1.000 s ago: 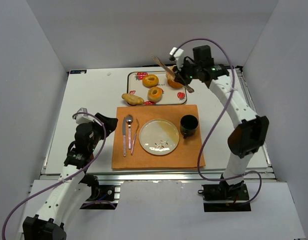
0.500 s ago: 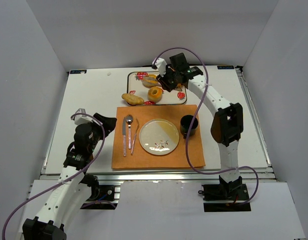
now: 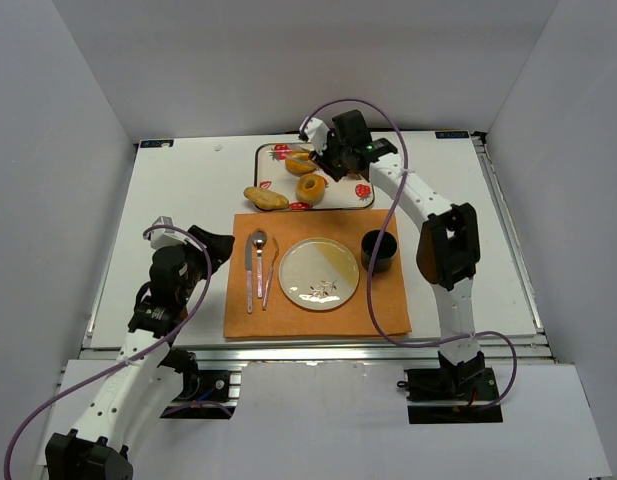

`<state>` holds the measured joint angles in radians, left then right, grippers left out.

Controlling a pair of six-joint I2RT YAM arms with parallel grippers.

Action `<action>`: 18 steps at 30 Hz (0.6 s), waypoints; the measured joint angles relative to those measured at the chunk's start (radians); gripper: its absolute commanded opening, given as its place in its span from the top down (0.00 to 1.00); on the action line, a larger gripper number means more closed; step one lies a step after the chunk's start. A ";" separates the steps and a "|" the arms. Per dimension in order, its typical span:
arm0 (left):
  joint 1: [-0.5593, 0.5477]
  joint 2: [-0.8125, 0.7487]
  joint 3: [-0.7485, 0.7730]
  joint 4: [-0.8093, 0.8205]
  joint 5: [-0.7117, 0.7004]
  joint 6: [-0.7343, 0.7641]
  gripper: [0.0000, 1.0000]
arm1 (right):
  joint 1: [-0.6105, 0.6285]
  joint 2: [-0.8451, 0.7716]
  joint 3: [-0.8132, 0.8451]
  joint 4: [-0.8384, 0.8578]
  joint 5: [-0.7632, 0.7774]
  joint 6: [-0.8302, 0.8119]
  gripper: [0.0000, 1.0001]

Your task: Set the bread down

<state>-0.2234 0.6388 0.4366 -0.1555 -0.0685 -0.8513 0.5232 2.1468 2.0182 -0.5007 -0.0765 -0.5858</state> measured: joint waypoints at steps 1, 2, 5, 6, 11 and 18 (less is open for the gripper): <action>0.000 0.000 0.000 0.000 0.000 0.000 0.14 | 0.005 0.016 0.004 0.004 0.012 -0.007 0.57; 0.000 0.000 0.000 0.000 0.000 0.000 0.14 | 0.009 0.028 0.008 0.005 0.022 -0.013 0.56; 0.000 -0.002 0.000 0.000 0.000 -0.003 0.14 | 0.019 0.060 0.008 0.005 0.043 -0.029 0.56; 0.000 -0.003 0.000 0.000 0.000 -0.003 0.14 | 0.022 0.066 0.008 0.004 0.048 -0.034 0.56; 0.000 -0.003 0.000 0.008 0.000 -0.006 0.14 | 0.033 0.076 0.008 0.008 0.074 -0.055 0.56; 0.000 0.001 0.000 0.019 0.000 -0.007 0.14 | 0.035 0.076 0.008 0.025 0.116 -0.077 0.56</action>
<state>-0.2234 0.6399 0.4362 -0.1360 -0.0681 -0.8581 0.5587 2.2227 2.0258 -0.4755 0.0391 -0.6632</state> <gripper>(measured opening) 0.857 0.445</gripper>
